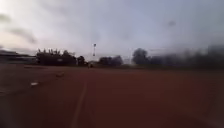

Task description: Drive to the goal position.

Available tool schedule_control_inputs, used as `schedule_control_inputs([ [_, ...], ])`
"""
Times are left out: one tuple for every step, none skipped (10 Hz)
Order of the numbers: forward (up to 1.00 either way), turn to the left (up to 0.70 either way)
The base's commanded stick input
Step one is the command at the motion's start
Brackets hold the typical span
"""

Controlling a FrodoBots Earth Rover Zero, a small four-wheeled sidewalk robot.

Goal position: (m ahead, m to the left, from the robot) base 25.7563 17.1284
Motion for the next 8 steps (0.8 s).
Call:
schedule_control_inputs([
  [0.70, 0.00],
  [0.70, 0.00],
  [0.70, 0.00],
  [0.70, 0.00],
  [0.70, 0.00],
  [0.70, 0.00],
  [0.70, 0.00],
  [0.70, 0.00],
])
